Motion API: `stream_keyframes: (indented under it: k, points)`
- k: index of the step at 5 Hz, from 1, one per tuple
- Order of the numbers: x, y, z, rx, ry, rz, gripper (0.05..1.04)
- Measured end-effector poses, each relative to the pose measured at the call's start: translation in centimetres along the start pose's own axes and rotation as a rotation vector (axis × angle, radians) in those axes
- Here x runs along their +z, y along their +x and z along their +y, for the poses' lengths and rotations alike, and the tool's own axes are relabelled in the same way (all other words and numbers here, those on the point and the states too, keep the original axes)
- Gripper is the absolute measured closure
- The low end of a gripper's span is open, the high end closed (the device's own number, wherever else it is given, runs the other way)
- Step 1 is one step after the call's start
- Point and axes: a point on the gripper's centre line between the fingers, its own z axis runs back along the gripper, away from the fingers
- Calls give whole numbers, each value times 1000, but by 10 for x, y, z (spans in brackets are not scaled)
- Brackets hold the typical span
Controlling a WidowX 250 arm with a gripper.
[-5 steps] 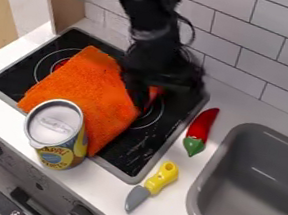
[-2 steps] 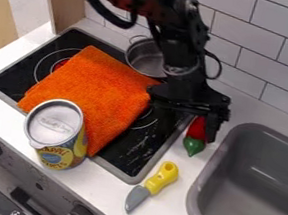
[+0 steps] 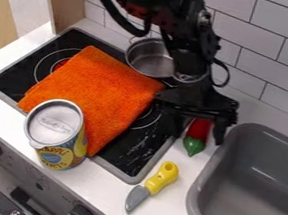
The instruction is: Put the red chili pepper into the silver pot at the top of the stove
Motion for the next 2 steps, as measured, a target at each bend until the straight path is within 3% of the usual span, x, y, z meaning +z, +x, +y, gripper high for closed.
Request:
stream_keyframes:
  k: [2]
  points:
    - [-8, 1, -7, 29, 94, -26, 84]
